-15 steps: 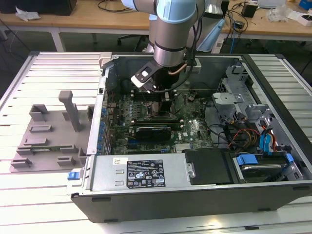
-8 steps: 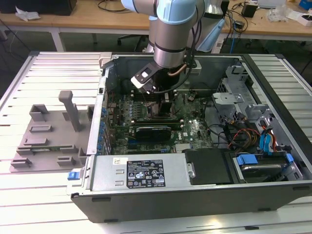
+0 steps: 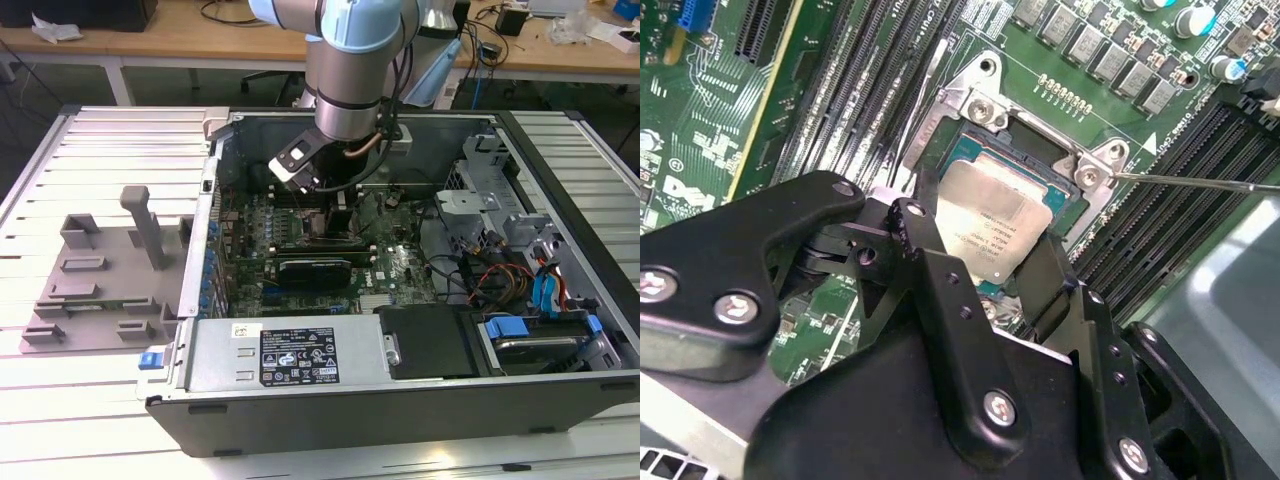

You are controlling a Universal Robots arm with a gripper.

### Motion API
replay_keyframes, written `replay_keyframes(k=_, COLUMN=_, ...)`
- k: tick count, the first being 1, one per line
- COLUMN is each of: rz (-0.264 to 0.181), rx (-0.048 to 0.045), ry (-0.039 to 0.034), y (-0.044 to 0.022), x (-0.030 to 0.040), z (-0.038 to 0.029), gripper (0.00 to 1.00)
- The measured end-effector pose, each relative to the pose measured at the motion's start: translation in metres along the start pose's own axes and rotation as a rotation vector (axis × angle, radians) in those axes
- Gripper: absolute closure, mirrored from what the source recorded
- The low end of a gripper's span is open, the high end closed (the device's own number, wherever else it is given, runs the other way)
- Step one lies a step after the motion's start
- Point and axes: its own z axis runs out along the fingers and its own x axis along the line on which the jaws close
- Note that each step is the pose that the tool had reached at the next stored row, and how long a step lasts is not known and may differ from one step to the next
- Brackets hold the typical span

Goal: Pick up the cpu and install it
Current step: 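Place the cpu into insertion slot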

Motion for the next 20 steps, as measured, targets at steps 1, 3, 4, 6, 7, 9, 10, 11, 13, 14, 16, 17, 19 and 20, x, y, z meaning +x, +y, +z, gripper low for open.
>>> replay_keyframes(k=1, rz=0.0, rx=0.0002, ry=-0.0002, y=0.0, x=-0.0001, z=0.0001, gripper=0.45)
replay_keyframes(k=3, rz=0.0, rx=0.0, ry=0.0, y=0.0, x=0.0, z=0.0003, gripper=0.45)
replay_keyframes(k=4, rz=0.0, rx=0.0, ry=0.0001, y=0.0, x=0.0, z=0.0003, gripper=0.45)
replay_keyframes(k=6, rz=0.0, rx=-0.0001, ry=0.0002, y=0.0, x=0.0, z=0.0003, gripper=0.45)
replay_keyframes(k=7, rz=0.0, rx=-0.0003, ry=0.0004, y=0.0001, x=0.0001, z=0.0004, gripper=0.44)
replay_keyframes(k=9, rz=0.0, rx=-0.0001, ry=0.0002, y=0.0, x=0.0001, z=0.0004, gripper=0.38)
replay_keyframes(k=10, rz=0.0, rx=-0.0001, ry=0.0001, y=0.0, x=0.0, z=0.0004, gripper=0.38)
replay_keyframes(k=11, rz=0.0, rx=-0.0001, ry=0.0001, y=0.0, x=0.0, z=0.0004, gripper=0.38)
replay_keyframes(k=13, rz=0.0, rx=-0.0001, ry=0.0001, y=0.0, x=0.0, z=0.0003, gripper=0.38)
replay_keyframes(k=14, rz=0.0, rx=-0.0001, ry=0.0001, y=0.0, x=0.0, z=-0.0005, gripper=0.38)
replay_keyframes(k=16, rz=0.0, rx=-0.0003, ry=0.0001, y=-0.0004, x=0.0, z=-0.0105, gripper=0.38)
replay_keyframes(k=17, rz=0.0, rx=-0.0004, ry=0.0, y=-0.0005, x=0.0003, z=-0.0126, gripper=0.38)
replay_keyframes(k=19, rz=0.0, rx=-0.0003, ry=-0.0003, y=-0.0005, x=0.0009, z=-0.0158, gripper=0.4)
replay_keyframes(k=20, rz=0.0, rx=-0.0003, ry=-0.0003, y=-0.0006, x=0.0011, z=-0.0166, gripper=0.46)
